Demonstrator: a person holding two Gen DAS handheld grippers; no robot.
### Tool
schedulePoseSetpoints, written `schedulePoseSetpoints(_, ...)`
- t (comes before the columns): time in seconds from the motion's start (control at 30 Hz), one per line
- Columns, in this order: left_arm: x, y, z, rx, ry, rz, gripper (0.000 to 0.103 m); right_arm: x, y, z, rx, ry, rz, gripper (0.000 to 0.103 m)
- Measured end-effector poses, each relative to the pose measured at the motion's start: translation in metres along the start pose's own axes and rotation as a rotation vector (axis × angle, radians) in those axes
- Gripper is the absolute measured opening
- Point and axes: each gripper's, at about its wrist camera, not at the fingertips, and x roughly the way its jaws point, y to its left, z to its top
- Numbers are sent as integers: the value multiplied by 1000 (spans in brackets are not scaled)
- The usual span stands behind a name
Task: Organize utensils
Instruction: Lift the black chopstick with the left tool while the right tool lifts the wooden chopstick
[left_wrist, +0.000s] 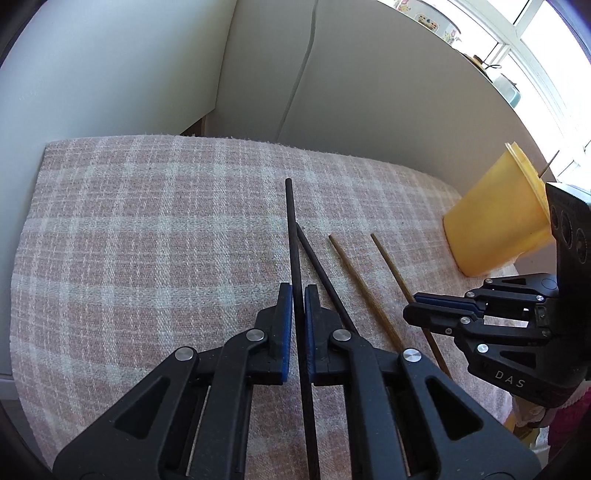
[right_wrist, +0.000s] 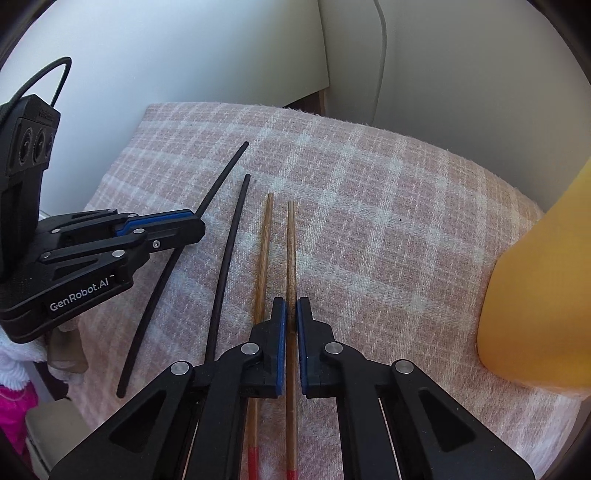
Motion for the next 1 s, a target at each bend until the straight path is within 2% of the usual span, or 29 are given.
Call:
schedulePoseSetpoints(0.3,-68,-8,-4,42,-150,-42,3,-58,14,-16,-49,-141,26,4)
schedulePoseSetpoints(0.5,-100,-19,-13,96,-205,-49,2,-103,11,-32,-55,-247,41,4)
schedulePoseSetpoints(0.6,-91,-23,-15,126,-152,-46,2,-119,8,-39,-61,-285,28,4)
schedulePoseSetpoints(0.67,-71,-29,-10,103,-108,9,4,-124,6,-41,-54,-295,28,4)
schedulePoseSetpoints(0.7,-58,-30,-9,94,-72,26,7,-126,5,-43,-49,-296,31,4)
schedulePoseSetpoints(0.77,-35,-29,-6,96,-11,46,22,-126,4,-42,-41,-298,34,4)
schedulePoseSetpoints(0.87,2,-27,-4,79,98,64,22,-129,4,-45,-34,-303,41,4)
schedulePoseSetpoints(0.93,20,-26,-4,96,128,103,22,-131,6,-47,-34,-308,42,4)
schedulePoseSetpoints(1.0,24,-27,-3,113,101,107,22,-135,7,-50,-39,-314,45,4)
